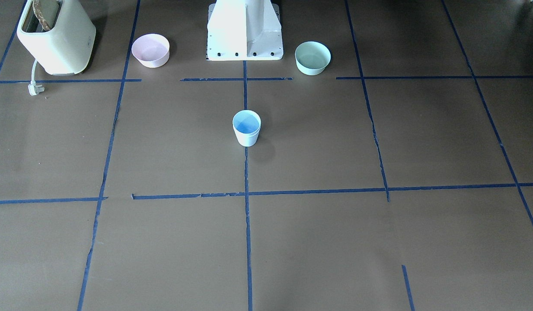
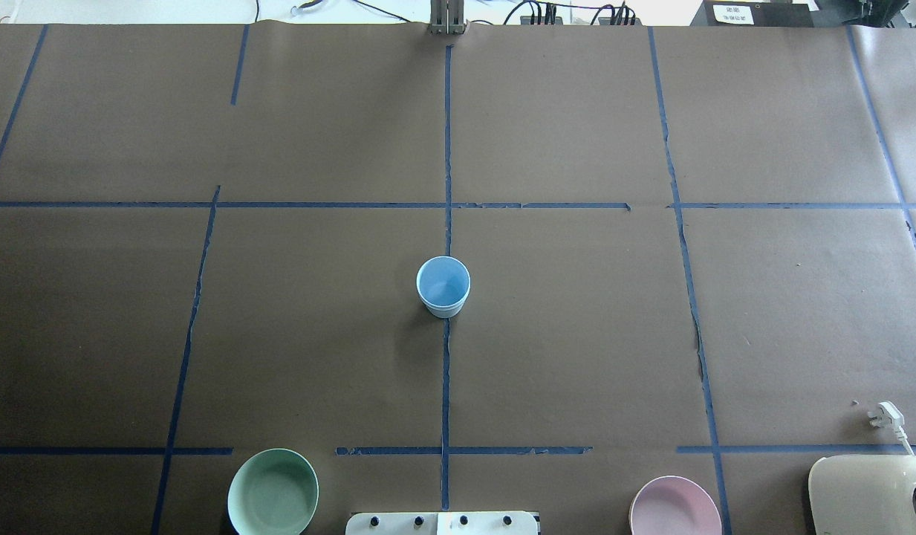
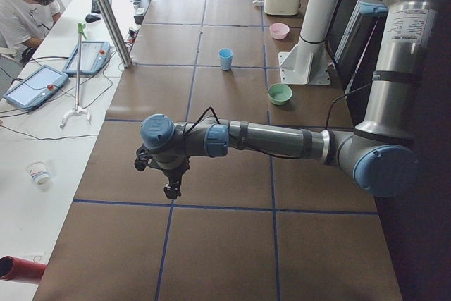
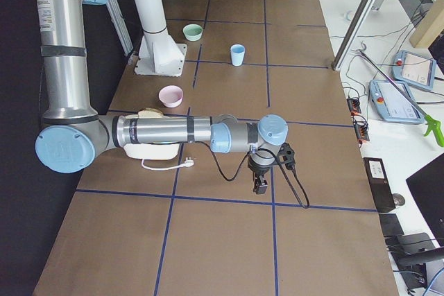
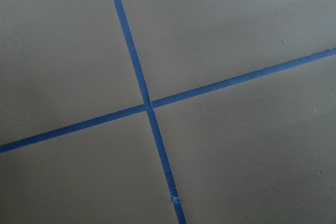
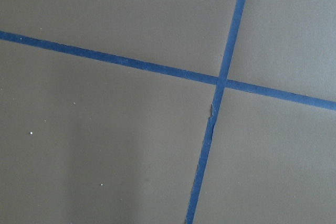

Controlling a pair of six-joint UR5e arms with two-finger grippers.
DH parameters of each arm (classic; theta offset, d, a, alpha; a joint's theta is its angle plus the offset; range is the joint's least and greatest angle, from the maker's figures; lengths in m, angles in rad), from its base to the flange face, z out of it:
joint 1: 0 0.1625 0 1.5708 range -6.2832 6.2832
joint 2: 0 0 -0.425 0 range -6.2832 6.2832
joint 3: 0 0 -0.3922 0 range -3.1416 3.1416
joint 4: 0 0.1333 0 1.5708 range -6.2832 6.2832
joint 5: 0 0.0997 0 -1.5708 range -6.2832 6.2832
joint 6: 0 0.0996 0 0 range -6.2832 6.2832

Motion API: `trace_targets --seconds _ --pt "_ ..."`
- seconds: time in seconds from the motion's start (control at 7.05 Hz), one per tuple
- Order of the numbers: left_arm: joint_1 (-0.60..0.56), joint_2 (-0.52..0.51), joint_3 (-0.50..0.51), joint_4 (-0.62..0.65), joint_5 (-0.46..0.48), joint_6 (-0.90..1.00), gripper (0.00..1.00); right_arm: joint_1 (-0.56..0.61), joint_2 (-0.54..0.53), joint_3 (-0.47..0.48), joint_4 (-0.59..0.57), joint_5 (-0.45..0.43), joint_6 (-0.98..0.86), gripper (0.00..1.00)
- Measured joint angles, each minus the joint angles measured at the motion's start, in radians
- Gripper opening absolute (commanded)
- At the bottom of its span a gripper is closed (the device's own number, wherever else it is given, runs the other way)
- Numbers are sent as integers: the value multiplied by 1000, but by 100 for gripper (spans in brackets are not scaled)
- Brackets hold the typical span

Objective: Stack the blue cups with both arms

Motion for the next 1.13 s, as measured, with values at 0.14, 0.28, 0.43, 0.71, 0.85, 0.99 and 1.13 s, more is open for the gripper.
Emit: trace_targets --seconds 0.14,0.28,0.43,0.71,0.85,0.99,1.13 --pt "-2 -1 -26 23 37 4 100 0 0 0 1 2 0 100" --pt "-2 1 -52 33 70 6 100 1 -1 0 1 4 0 100" --pt "-2 11 -76 37 85 7 100 1 -1 1 1 6 0 100" --pt "-1 46 -103 36 86 3 100 1 -2 1 6 6 0 100" --pt "-1 56 -108 29 73 2 100 1 -4 -1 11 6 0 100" --pt "0 60 -111 27 57 0 100 1 -4 -1 14 6 1 100" --pt "0 60 -113 29 50 -1 100 1 -2 -2 14 6 2 100"
